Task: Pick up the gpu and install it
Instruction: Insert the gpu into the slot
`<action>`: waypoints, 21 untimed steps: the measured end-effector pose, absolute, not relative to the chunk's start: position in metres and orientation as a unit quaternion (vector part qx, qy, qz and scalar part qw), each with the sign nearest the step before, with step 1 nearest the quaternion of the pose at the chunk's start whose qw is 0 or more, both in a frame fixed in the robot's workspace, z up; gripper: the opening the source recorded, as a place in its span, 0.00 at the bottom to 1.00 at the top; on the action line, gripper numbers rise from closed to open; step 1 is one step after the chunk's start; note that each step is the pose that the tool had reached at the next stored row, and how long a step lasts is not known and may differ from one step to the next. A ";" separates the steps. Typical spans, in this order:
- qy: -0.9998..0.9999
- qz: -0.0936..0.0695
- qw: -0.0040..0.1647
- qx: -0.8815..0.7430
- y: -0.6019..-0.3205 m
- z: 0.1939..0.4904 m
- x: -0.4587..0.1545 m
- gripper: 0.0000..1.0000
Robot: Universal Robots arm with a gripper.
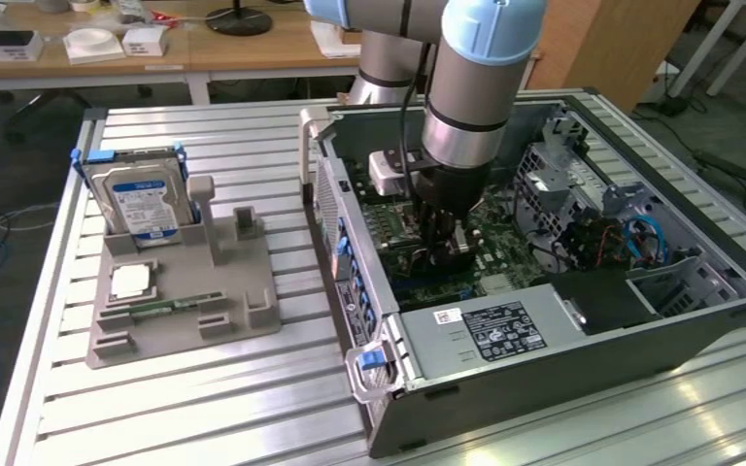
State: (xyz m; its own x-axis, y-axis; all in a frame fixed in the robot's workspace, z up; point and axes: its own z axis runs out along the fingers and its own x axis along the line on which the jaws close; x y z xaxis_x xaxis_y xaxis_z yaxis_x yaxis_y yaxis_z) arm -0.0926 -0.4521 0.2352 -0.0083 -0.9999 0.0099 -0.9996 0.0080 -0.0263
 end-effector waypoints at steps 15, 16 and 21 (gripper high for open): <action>0.710 -0.016 0.006 -0.704 -0.452 0.261 -0.093 0.39; 0.710 -0.016 0.007 -0.704 -0.452 0.264 -0.093 0.39; 0.710 -0.017 0.008 -0.704 -0.452 0.278 -0.093 0.39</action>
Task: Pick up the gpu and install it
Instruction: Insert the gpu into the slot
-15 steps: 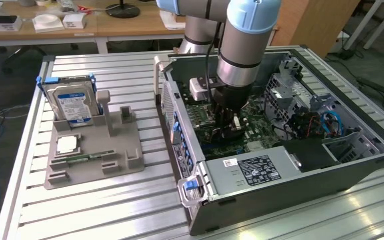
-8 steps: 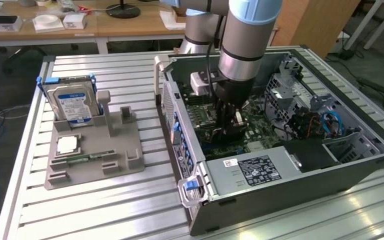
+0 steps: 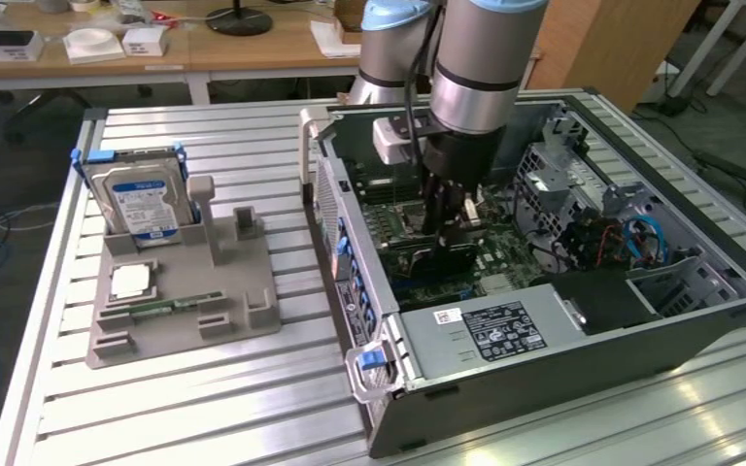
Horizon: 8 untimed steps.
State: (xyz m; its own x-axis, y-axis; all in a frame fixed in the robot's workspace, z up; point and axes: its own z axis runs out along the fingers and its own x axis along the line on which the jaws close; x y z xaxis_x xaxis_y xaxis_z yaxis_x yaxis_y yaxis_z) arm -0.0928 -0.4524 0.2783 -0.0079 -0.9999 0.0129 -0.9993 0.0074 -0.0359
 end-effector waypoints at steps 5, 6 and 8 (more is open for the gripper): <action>0.710 -0.018 0.009 -0.704 -0.452 0.283 -0.093 0.38; 0.710 -0.018 0.009 -0.704 -0.452 0.283 -0.093 0.31; 0.710 -0.018 0.009 -0.704 -0.452 0.283 -0.093 0.25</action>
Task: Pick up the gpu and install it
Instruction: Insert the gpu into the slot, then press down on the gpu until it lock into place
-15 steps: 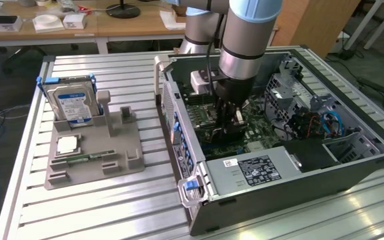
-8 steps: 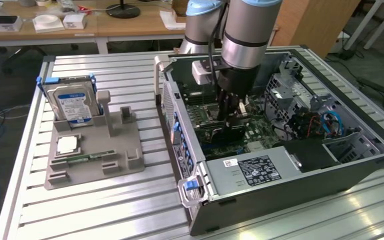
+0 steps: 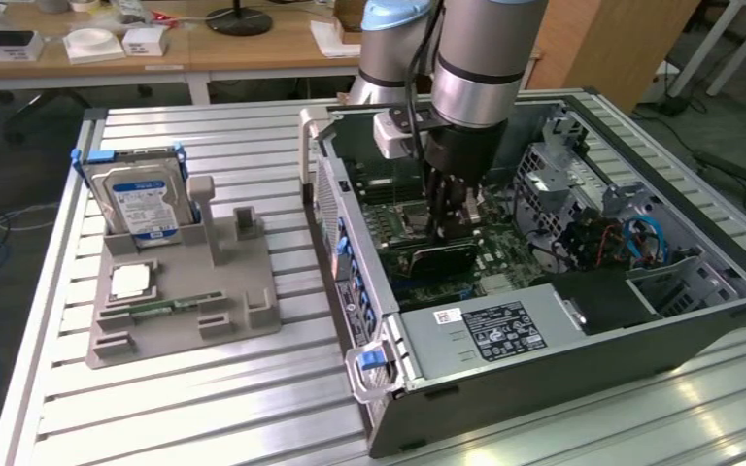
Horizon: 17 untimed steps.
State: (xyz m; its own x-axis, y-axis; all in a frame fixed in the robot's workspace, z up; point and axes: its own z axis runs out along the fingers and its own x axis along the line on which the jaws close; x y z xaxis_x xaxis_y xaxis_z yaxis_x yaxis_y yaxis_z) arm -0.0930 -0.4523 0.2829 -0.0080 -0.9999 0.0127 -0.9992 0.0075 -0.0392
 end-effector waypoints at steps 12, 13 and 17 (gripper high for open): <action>0.710 -0.018 0.009 -0.704 -0.452 0.283 -0.093 0.10; 0.710 -0.018 0.009 -0.704 -0.452 0.283 -0.093 0.10; 0.710 -0.018 0.009 -0.704 -0.452 0.283 -0.093 0.10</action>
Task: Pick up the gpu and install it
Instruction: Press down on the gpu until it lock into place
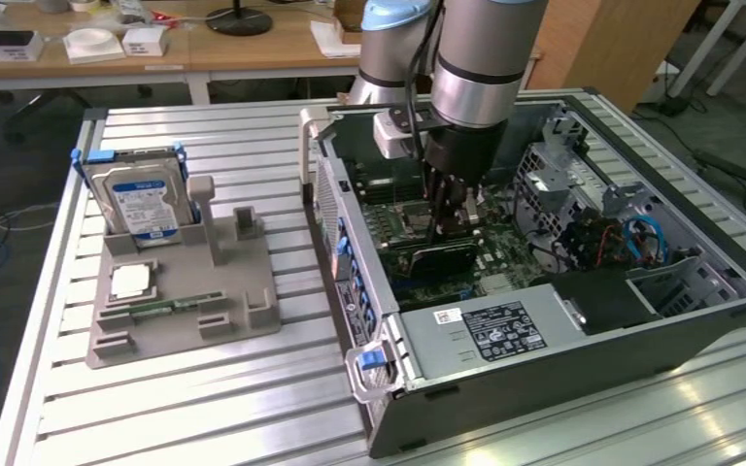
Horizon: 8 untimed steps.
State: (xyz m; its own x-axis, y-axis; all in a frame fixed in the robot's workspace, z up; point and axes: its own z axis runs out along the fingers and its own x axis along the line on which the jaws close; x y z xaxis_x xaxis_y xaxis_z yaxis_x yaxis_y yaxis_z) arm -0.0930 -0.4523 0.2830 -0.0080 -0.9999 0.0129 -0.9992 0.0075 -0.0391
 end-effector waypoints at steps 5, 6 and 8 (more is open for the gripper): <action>0.710 -0.019 0.009 -0.704 -0.452 0.283 -0.102 0.10; 0.710 -0.019 0.010 -0.704 -0.452 0.283 -0.104 0.10; 0.710 -0.019 0.010 -0.704 -0.452 0.283 -0.111 0.10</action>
State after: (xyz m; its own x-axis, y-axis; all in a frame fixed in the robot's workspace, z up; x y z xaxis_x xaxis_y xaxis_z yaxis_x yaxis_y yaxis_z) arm -0.1108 -0.4523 0.2829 -0.0080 -0.9999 0.0127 -0.9991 0.0075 -0.0413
